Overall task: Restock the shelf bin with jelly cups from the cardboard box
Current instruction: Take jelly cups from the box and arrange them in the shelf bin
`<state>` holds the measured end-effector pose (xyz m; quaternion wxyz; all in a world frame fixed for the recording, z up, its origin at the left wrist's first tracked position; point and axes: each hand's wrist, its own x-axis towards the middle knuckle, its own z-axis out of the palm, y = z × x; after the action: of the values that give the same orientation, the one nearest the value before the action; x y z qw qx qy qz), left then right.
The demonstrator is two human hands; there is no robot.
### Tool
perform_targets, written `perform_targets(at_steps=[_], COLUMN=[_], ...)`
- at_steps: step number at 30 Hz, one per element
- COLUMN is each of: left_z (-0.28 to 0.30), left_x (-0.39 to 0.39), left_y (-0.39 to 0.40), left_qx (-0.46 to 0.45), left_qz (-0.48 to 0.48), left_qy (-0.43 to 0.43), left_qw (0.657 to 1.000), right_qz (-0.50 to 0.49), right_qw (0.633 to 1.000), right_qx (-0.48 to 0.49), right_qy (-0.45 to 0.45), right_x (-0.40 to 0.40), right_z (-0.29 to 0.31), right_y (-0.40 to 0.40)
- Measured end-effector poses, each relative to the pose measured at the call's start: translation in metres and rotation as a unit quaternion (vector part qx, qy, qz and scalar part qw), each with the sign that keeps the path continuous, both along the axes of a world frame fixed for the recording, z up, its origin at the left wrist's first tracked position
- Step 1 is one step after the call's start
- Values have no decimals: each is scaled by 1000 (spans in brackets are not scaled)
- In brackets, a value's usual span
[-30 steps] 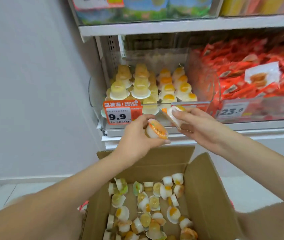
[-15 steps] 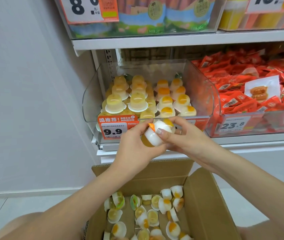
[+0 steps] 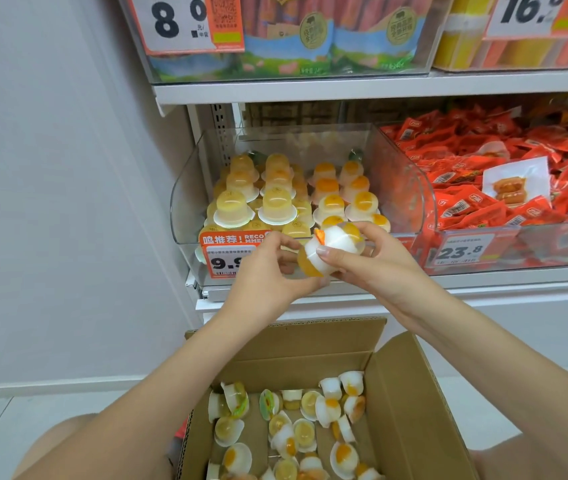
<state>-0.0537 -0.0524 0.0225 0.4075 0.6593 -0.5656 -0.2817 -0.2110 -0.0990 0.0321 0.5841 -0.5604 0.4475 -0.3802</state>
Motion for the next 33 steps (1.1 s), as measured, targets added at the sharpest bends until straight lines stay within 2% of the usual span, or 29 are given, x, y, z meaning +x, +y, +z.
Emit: perform_targets(at_steps=[6,9,13,18,21,25,33], left_z=[3,4,5,4,4,5,5], left_x=[20,26,26,27,27,28,28], left_y=[-2,-4,-7,-11,-12,-14,-12], left_qx=[-63,-65,-75,-74,-76,-78,-76], left_qz=[57,63,62,69,80,97,90], left_qy=[-79,-47,-29,-53,-71,-103,-124], left_qw=[993,995,995,993,991,987,985], right_qz=[-22,-46,-108,-148,-115,-30,64], right_qw=[999,998,985,946,937,904,862], right_qx=[6,-51,-112,-209,-239,-278,-278], right_qy=[-33,-10,73,200,228,324,419], right_x=[-3,-2,11,33,49,65,71], right_z=[17,35,43,38,39,37,29], right_y=[-7,-21,-78,-148,-172,-196,-213])
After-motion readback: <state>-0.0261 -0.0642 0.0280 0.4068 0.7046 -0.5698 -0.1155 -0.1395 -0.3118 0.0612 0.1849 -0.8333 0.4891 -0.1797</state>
